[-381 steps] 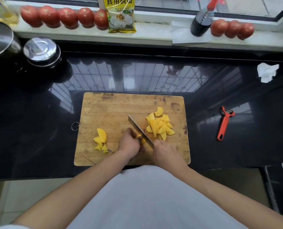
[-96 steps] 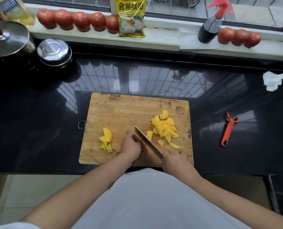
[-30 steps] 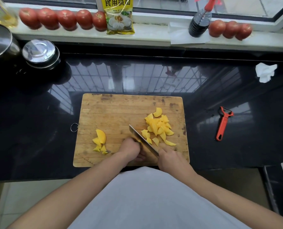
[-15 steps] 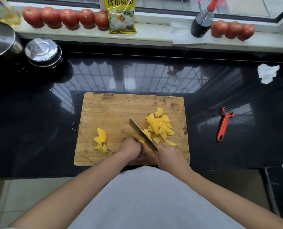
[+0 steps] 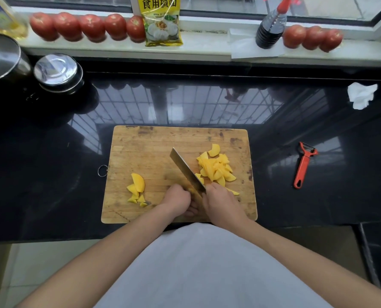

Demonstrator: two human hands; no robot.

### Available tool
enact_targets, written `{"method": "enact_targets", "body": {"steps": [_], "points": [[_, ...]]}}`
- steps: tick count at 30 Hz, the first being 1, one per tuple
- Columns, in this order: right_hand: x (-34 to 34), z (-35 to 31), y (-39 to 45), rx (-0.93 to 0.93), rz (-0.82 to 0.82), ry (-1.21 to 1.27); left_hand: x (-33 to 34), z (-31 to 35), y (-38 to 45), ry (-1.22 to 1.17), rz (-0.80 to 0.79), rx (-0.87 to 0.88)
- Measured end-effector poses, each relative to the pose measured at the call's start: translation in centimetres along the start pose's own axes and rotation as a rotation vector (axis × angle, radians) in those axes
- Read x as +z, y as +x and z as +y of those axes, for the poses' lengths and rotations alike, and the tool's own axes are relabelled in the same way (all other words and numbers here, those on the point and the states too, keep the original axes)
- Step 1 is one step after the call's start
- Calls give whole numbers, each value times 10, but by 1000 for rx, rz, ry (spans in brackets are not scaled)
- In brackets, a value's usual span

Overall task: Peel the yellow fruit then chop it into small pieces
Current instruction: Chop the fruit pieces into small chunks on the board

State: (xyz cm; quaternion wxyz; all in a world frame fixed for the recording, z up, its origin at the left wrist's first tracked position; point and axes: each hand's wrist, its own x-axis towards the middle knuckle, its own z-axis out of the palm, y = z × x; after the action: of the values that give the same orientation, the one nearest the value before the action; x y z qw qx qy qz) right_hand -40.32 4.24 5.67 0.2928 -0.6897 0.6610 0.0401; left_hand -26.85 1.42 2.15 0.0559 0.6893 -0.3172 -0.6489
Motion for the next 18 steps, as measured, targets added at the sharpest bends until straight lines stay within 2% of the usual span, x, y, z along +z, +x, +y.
{"method": "enact_targets", "body": {"steps": [15,18], "points": [[3,4,-13,-21,-101,-103,0,3,-1,-18,15,-9],[5,-8,0,-35,-62,-86,-1,3,-4,5,25,7]]}}
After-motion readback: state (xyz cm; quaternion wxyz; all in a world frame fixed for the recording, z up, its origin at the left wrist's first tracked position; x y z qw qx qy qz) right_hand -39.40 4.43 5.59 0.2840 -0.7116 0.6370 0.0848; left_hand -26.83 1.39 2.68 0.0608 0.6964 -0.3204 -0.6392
